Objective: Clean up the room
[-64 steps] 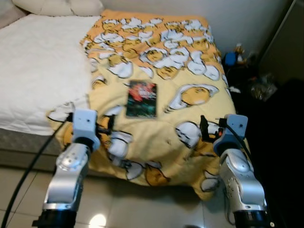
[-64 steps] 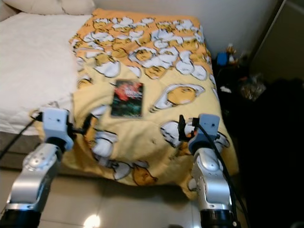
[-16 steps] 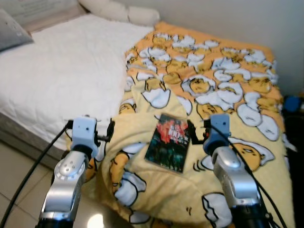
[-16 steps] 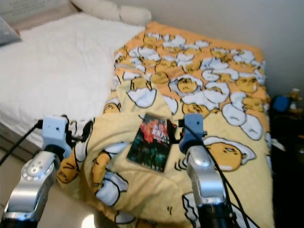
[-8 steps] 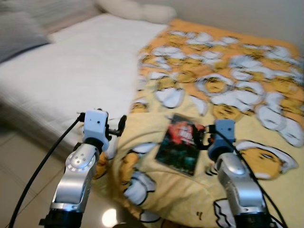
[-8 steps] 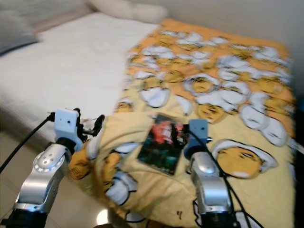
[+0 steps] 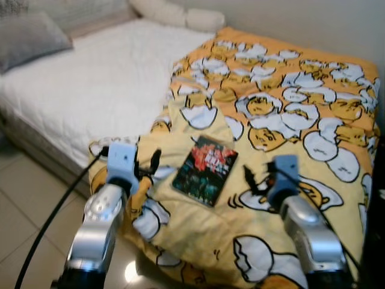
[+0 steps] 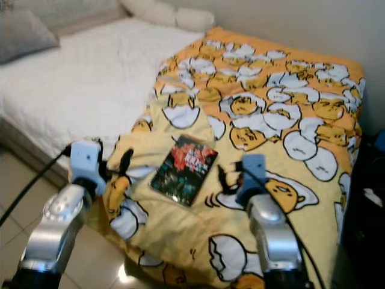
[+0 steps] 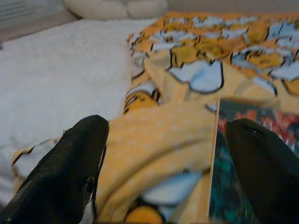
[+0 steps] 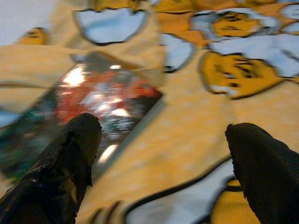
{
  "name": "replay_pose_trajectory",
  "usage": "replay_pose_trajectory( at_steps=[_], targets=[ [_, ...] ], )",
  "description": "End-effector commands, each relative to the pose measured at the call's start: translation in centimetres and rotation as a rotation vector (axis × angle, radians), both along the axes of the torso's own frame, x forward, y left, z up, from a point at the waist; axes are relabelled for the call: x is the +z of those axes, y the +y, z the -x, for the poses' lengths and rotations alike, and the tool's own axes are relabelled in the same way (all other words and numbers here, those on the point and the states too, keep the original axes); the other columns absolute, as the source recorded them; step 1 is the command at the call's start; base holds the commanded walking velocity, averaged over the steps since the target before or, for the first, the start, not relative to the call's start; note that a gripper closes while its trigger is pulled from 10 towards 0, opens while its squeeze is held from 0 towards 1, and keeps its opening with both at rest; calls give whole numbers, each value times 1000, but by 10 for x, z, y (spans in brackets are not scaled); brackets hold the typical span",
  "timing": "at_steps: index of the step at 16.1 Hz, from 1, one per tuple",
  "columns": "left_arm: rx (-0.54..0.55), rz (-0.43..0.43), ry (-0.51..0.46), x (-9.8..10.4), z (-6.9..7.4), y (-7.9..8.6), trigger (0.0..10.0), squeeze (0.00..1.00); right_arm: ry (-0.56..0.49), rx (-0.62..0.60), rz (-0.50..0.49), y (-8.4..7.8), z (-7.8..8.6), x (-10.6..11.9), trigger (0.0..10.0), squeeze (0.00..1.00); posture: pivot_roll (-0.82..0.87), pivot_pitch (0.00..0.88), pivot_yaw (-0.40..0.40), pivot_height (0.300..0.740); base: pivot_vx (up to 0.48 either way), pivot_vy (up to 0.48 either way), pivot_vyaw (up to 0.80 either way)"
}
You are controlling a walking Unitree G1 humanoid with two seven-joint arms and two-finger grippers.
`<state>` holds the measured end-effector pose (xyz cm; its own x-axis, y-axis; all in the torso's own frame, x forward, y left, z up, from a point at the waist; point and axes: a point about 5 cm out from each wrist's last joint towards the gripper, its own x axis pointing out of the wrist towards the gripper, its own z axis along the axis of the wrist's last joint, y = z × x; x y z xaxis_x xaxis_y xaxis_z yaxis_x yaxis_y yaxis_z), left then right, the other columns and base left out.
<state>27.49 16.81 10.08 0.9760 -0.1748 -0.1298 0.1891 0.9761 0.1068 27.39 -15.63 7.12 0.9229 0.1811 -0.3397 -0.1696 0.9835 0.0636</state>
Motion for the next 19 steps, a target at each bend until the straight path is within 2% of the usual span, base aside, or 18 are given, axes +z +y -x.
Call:
replay_pose_trajectory(
  at_steps=[1,2,3,7,10,12,14,15,16,17,19],
  targets=[
    [-15,-17,-3,2,-1,1,10000,1000,0,29,-24,3,-3,4,10000,0,-93,0,1,740,0,0,0],
    [-40,-29,7,-1,1,-1,10000,1000,3,48,-38,4,-4,4,10000,0,-91,0,-4,740,0,0,0],
    [-67,-38,19,-3,2,-3,10000,1000,1,59,-94,5,-6,6,10000,1000,-91,0,-6,740,0,0,0],
    [-99,-51,36,-6,5,-3,10000,1000,11,79,-130,9,-10,7,10000,1000,-80,0,-12,740,0,0,0],
    [-172,-79,57,-9,5,-3,10000,1000,86,66,-256,17,-18,0,10000,1000,-74,0,-7,740,0,0,0],
    [-276,-78,85,-9,7,-4,10000,1000,142,15,-363,19,-29,-4,10000,1000,-69,0,-3,740,0,0,0],
    [-419,-67,139,-8,13,-4,10000,1000,246,-13,-460,24,-37,-16,10000,1000,-68,0,4,740,0,0,0],
    [-481,-79,163,-9,17,-5,10000,1000,308,-6,-477,28,-37,-23,10000,910,-68,0,4,740,0,0,0],
    [-561,-92,197,-11,22,-6,10000,1000,343,4,-477,31,-36,-29,10000,20,-62,0,-1,740,0,0,0],
    [-646,-124,241,-15,28,-6,10000,1000,371,-4,-472,32,-35,-35,10000,0,-58,0,-3,740,0,0,0],
    [-734,-159,285,-16,32,-5,10000,1000,376,-50,-472,29,-38,-41,10000,0,-47,0,-5,740,0,0,0]
  ],
)
